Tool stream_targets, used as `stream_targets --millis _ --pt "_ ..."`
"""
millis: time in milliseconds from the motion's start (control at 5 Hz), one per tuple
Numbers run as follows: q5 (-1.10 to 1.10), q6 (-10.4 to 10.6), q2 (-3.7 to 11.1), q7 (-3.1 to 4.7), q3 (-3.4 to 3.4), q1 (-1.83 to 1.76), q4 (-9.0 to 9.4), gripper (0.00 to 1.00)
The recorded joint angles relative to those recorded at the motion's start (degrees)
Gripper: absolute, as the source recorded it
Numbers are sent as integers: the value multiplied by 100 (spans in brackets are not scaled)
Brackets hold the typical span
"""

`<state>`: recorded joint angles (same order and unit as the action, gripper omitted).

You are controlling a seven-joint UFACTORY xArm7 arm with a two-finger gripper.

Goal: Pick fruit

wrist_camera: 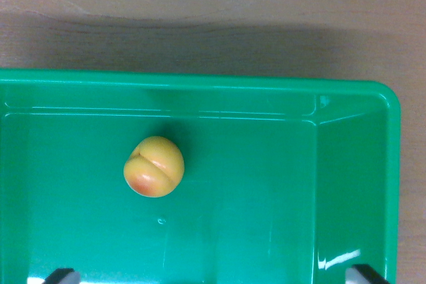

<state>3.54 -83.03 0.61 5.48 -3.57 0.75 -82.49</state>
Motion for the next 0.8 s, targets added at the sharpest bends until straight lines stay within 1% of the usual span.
stream_targets --millis 200,400,600,800 --pt "6 207 78 35 1 -19 126 0" --pt "6 207 78 35 1 -19 126 0" --pt "11 422 158 71 3 -39 257 0" --pt "11 422 158 71 3 -39 257 0"
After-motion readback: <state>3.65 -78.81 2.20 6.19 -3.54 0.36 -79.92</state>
